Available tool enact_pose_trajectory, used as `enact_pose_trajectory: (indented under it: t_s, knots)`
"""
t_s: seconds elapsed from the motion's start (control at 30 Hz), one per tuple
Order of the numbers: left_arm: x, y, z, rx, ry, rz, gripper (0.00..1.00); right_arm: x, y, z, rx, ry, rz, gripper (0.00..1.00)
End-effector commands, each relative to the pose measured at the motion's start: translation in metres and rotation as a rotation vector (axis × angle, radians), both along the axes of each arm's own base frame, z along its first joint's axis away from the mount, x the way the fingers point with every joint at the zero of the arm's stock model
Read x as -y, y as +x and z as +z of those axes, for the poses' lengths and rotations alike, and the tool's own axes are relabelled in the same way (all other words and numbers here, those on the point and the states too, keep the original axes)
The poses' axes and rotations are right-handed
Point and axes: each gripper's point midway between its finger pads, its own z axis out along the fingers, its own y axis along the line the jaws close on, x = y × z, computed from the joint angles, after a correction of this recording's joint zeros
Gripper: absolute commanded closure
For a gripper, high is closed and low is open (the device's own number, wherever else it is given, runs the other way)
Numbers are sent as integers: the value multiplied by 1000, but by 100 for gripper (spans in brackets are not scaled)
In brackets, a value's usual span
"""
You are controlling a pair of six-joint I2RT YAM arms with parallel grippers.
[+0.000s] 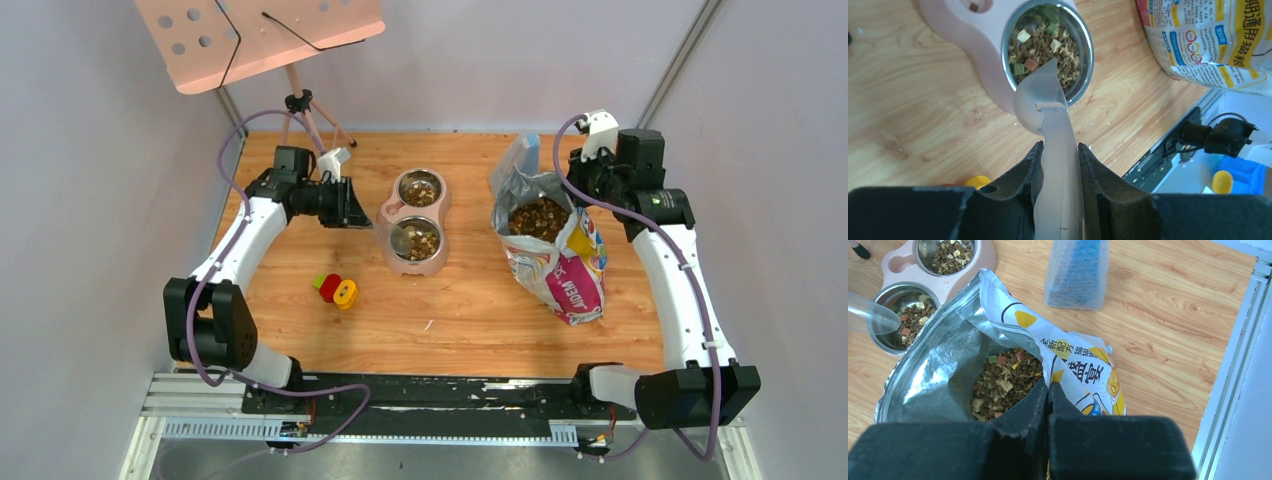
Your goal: Serve the pet food
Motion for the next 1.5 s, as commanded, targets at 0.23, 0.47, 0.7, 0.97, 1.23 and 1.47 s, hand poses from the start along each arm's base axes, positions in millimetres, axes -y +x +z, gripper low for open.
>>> enact_pose_trajectory:
  t_s: [0.23,0.47,0.7,0.97,1.23,1.47]
  knots:
    - [13,-23,75,237,-25,-221,100,4,6,15,72,-12,-5,100]
    - [19,-65,57,120,-98,-323,100,1,8,14,67,2,3,100]
    - [9,-84,25,29,-46,-323,100,0,9,16,77,6,4,100]
    - [8,-118,-21,-389,-84,-296,100,2,5,15,79,5,0,100]
    - [16,-121,-28,-535,-169,-330,100,4,3,15,81,8,-6,100]
    - [5,-121,-58,-642,-32,-273,97,4,4,18,87,5,-5,100]
